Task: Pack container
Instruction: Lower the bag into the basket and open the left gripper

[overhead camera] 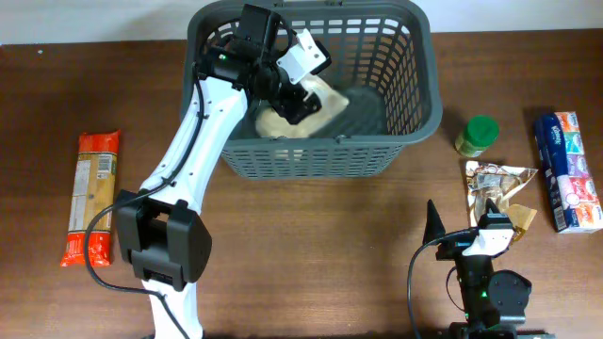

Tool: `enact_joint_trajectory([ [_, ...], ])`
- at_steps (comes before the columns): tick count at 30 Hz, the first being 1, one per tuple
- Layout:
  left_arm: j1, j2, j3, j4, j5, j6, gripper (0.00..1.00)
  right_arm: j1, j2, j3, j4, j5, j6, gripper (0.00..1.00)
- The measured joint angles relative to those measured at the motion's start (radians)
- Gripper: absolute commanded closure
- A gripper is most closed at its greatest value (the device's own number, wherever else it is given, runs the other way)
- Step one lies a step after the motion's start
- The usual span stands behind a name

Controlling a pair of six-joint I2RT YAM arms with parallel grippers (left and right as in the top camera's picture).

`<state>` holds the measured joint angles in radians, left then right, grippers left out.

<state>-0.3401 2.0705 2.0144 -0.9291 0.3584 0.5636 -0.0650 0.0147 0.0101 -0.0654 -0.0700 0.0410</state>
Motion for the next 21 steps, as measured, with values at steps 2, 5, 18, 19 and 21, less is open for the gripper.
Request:
enact_joint_trajectory([
  [2, 0.000, 0.000, 0.000, -0.004, 0.000, 0.000, 0.01, 0.000, 0.000, 0.000, 0.000, 0.000, -0.001, 0.01],
  [5, 0.000, 0.000, 0.000, -0.004, 0.000, -0.007, 0.01, 0.000, 0.000, 0.000, 0.000, 0.000, -0.001, 0.01],
  [18, 0.000, -0.024, 0.165, -0.015, -0.080, -0.181, 0.01, 0.000, 0.000, 0.000, 0.000, 0.000, 0.000, 0.01],
  [19, 0.000, -0.033, 0.187, -0.026, -0.101, -0.203, 0.01, 0.000, 0.000, 0.000, 0.000, 0.000, 0.000, 0.01],
  [21, 0.000, -0.069, 0.237, -0.048, -0.154, -0.252, 0.01, 0.000, 0.000, 0.000, 0.000, 0.000, 0.000, 0.01],
])
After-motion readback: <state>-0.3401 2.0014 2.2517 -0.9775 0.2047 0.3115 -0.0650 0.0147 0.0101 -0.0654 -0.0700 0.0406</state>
